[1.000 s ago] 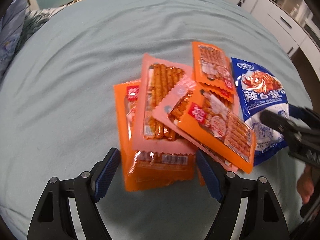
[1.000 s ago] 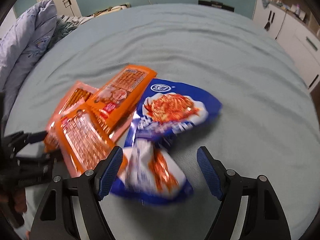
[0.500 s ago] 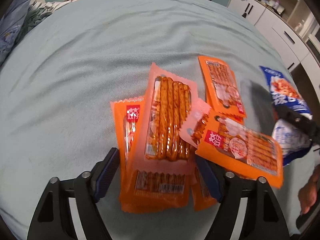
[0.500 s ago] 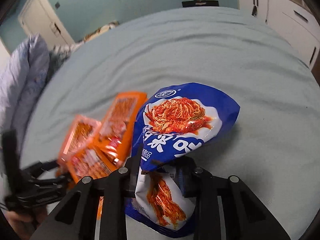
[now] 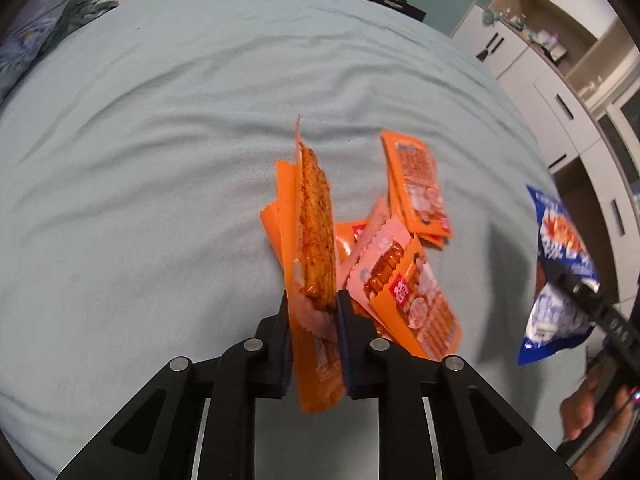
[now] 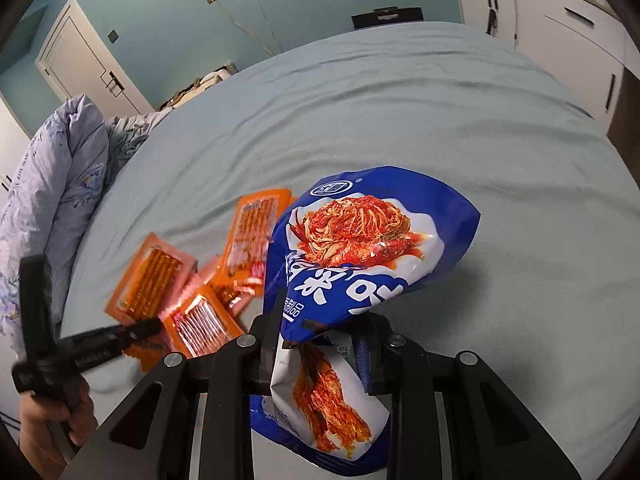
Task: Organize snacks
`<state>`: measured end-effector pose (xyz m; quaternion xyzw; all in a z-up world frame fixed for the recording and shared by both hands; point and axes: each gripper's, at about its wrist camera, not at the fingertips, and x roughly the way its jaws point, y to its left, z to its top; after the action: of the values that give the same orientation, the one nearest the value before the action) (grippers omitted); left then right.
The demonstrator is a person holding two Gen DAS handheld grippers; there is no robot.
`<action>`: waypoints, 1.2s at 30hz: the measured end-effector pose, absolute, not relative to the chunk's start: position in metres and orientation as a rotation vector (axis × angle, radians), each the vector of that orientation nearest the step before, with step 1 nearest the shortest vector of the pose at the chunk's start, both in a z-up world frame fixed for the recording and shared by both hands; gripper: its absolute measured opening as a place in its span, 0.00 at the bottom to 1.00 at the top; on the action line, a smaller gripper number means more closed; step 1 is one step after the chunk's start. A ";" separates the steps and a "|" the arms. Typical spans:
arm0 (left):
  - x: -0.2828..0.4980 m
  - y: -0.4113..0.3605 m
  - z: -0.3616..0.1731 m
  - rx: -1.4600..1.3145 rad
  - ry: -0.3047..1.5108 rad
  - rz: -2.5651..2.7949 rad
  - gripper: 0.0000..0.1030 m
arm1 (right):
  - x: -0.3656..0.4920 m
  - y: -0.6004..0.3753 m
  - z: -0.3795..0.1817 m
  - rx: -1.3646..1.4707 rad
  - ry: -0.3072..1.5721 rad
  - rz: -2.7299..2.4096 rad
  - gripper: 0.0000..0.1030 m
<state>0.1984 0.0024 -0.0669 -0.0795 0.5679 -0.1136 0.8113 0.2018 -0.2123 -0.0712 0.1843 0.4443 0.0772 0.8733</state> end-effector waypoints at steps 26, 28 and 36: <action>0.115 0.009 -0.056 0.028 1.153 -0.190 0.85 | 0.039 -0.249 -0.024 0.418 0.983 0.164 0.25; 0.119 -0.013 -0.069 0.129 1.175 -0.215 0.85 | 0.043 -0.250 -0.031 0.436 1.015 0.164 0.25; 0.144 -0.033 -0.095 0.102 1.218 -0.248 0.41 | 0.073 -0.246 -0.041 0.432 1.059 0.176 0.25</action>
<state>0.1440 -0.0333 -0.0948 0.0477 0.5704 -0.1160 0.8117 0.0727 -0.2465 -0.0410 0.2040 0.5003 0.0830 0.8374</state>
